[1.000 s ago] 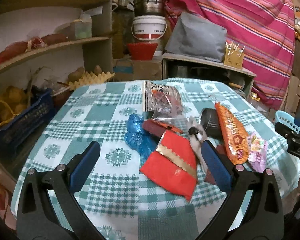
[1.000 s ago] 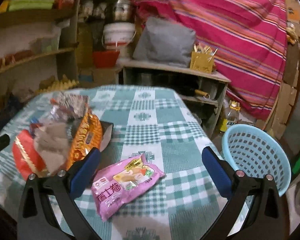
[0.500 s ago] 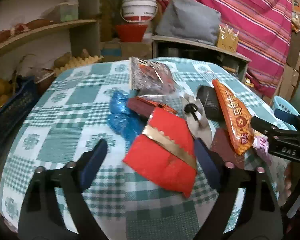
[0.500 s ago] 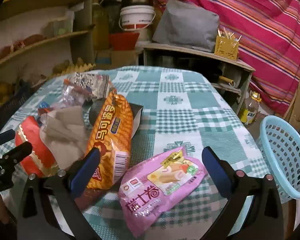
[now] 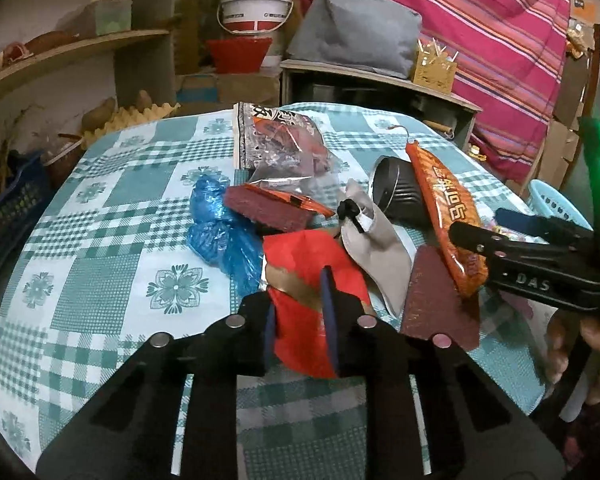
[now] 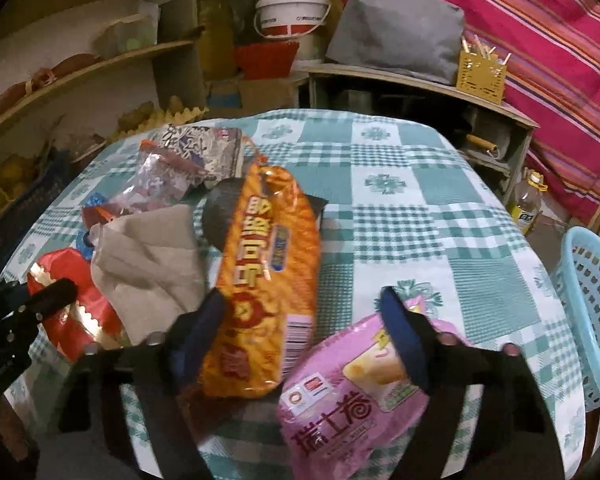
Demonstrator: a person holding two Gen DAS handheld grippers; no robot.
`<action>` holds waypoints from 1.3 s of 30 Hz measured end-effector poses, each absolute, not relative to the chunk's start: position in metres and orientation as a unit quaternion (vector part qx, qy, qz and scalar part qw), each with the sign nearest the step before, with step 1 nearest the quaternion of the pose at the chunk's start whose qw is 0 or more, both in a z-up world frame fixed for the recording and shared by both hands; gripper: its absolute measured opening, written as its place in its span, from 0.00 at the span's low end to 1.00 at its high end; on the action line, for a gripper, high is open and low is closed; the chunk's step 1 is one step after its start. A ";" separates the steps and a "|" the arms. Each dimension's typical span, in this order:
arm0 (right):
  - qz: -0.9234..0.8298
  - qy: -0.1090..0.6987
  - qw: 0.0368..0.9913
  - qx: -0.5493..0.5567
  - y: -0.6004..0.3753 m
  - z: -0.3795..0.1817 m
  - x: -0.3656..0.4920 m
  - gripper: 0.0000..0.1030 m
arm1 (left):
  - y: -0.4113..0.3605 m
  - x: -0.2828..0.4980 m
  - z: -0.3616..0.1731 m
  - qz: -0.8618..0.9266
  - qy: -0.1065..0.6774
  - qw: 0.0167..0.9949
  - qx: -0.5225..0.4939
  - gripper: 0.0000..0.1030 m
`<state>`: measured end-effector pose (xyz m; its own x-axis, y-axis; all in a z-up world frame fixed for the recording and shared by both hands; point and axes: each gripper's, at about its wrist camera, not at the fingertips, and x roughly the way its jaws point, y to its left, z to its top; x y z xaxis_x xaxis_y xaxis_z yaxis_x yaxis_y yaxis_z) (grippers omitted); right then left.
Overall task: Collect trash
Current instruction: 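Grasp the red packet with the left tool while the right tool grasps the orange chip bag, then carry the orange chip bag over the blue basket and open the right tool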
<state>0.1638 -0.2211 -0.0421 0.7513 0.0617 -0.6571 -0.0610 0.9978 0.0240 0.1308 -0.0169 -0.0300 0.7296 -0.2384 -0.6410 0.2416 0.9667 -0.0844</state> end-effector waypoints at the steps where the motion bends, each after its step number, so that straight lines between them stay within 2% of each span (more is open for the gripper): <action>1: 0.036 0.352 0.935 0.001 -0.220 -0.042 0.164 0.63 | -0.016 0.131 -0.029 -0.130 0.344 0.930 0.001 0.15; 3: 0.051 0.355 0.933 0.007 -0.220 -0.043 0.164 0.44 | -0.012 0.131 -0.029 -0.134 0.345 0.929 -0.009 0.14; 4: 0.060 0.358 0.932 0.010 -0.219 -0.043 0.165 0.39 | -0.011 0.131 -0.029 -0.136 0.346 0.928 -0.014 0.13; 6: 0.074 0.363 0.929 0.017 -0.218 -0.044 0.165 0.22 | -0.008 0.130 -0.029 -0.137 0.347 0.927 -0.023 0.12; 9: 0.089 0.360 0.928 0.033 -0.219 -0.042 0.163 0.11 | -0.007 0.127 -0.026 -0.137 0.345 0.928 -0.029 0.11; 13: 0.093 0.334 0.937 0.036 -0.226 -0.031 0.151 0.08 | -0.007 0.115 -0.016 -0.139 0.334 0.932 -0.028 0.06; 20: 0.087 0.296 0.950 0.047 -0.259 0.002 0.129 0.08 | -0.007 0.098 0.013 -0.130 0.308 0.942 -0.027 0.05; 26: 0.035 0.275 0.960 0.044 -0.318 0.031 0.115 0.08 | -0.039 0.101 0.048 -0.145 0.280 0.949 -0.013 0.05; 33: -0.049 0.263 0.962 0.045 -0.416 0.058 0.098 0.08 | -0.124 0.124 0.069 -0.203 0.265 0.943 -0.003 0.05; 39: -0.116 0.273 0.953 0.071 -0.495 0.055 0.084 0.08 | -0.214 0.141 0.069 -0.270 0.264 0.926 -0.003 0.05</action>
